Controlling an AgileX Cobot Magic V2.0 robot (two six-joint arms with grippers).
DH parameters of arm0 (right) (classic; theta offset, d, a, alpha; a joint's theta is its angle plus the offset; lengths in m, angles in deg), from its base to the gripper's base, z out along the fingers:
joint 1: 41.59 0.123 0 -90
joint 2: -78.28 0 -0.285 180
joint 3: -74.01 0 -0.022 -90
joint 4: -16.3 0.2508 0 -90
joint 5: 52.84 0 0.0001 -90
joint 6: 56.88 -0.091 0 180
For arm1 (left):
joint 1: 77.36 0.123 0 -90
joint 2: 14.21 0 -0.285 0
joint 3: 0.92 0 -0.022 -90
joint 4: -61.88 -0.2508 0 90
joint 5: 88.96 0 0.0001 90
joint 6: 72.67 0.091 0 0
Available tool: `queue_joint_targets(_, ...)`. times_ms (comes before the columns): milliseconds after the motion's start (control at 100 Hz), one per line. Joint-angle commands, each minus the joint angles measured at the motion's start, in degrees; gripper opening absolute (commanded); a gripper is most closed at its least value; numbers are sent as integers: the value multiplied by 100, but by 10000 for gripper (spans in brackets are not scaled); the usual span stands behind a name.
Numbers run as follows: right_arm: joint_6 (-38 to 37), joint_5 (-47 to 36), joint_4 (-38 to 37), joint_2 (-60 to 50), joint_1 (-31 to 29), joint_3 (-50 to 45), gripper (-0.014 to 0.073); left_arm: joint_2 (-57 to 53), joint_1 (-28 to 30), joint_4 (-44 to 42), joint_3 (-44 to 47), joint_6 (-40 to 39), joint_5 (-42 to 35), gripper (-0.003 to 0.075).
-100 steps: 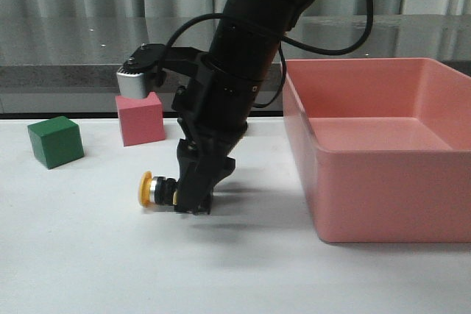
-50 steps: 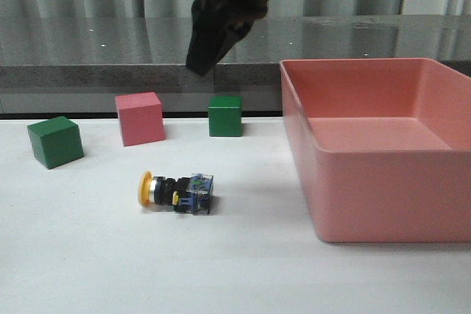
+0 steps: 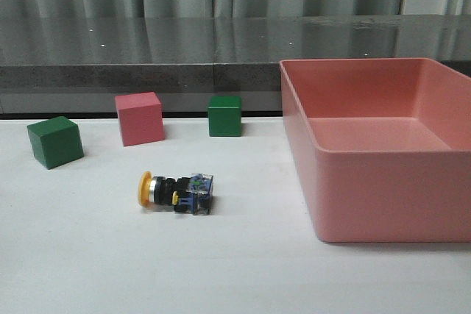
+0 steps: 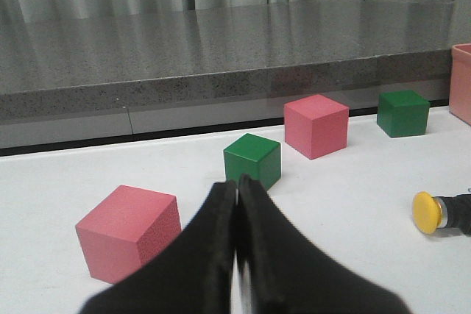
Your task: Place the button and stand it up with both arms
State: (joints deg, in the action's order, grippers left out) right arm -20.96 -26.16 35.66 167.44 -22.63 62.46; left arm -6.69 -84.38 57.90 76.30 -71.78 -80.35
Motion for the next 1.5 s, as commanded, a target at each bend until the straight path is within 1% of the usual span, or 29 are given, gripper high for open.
queue_joint_targets(0,-126,-1034,104,-926,-209,-759,-113,-180,22,51,264,-41,-476,-19)
queue_joint_targets(160,-130,-1595,119,-2190,-590,-2143,-113,-180,22,51,264,-41,-476,-19)
queue_joint_targets(280,-130,-1850,223,-3168,-760,-2909,-113,-180,22,51,264,-41,-476,-20)
queue_joint_targets(490,-130,-1683,223,-4721,-856,-3863,-113,-180,22,51,264,-41,-476,-19)
queue_joint_targets(700,-130,-1579,232,-5783,-856,-4486,-113,-180,22,51,264,-41,-476,-19)
queue_joint_targets(810,-130,-1579,232,-5998,-856,-4591,-113,-180,22,51,264,-41,-476,-20)
queue_joint_targets(980,-130,-1574,232,-6011,-856,-4603,-113,-180,22,51,264,-41,-489,-19)
queue_joint_targets(1140,-130,-1574,232,-6011,-856,-4603,-113,-180,22,65,254,-41,-862,-19)
queue_joint_targets(1200,-130,-1574,232,-6011,-856,-4603,-113,-180,22,399,254,-41,-1012,-19)
queue_joint_targets(1280,-130,-1574,232,-6011,-856,-4603,-113,-180,22,1489,195,-41,-1298,-19)
queue_joint_targets(1320,-130,-1574,232,-6011,-856,-4603,-113,-180,22,1823,109,-41,-1298,-19)
queue_joint_targets(1410,-130,-1548,232,-6011,-856,-4603,-113,-118,22,1885,-161,-41,-1147,-19)
queue_joint_targets(1490,-130,-1535,232,-6011,-856,-4603,-113,67,22,1674,-501,-30,-862,-20)
